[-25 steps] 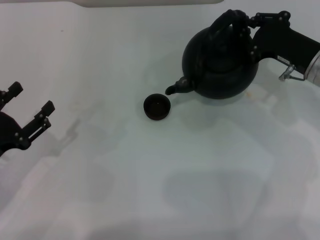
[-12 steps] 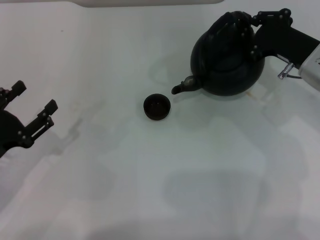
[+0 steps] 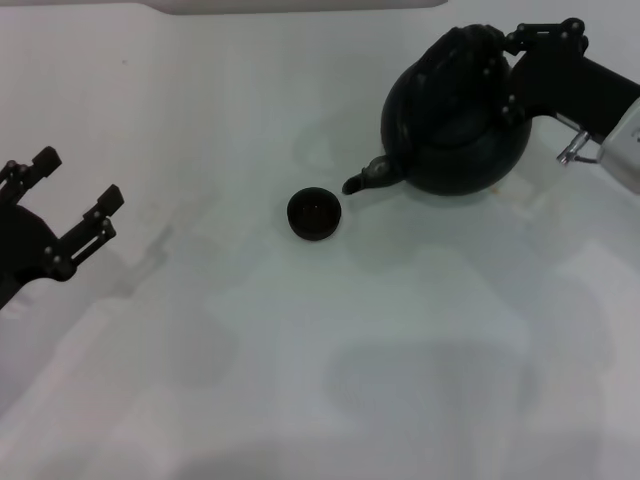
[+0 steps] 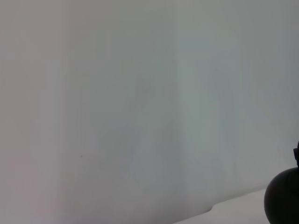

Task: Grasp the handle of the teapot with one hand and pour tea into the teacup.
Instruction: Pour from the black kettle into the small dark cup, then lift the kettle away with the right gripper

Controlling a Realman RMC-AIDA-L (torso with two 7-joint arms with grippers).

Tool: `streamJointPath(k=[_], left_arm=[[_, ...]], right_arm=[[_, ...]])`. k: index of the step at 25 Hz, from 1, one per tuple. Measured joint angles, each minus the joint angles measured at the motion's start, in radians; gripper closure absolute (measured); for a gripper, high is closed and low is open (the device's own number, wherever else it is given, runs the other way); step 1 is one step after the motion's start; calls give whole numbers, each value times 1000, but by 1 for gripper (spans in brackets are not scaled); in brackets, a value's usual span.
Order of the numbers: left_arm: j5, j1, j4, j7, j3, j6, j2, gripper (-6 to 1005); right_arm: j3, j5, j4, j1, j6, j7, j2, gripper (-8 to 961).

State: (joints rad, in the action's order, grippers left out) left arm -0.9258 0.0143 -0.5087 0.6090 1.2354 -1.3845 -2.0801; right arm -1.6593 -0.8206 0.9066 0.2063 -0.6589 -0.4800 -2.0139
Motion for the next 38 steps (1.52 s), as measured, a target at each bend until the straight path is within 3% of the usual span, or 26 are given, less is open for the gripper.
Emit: streamJointPath(k=[38], left_arm=[[2, 13, 61, -61, 2, -8, -2, 259]], right_arm=[[-159, -2, 194, -61, 228, 95, -3, 846]])
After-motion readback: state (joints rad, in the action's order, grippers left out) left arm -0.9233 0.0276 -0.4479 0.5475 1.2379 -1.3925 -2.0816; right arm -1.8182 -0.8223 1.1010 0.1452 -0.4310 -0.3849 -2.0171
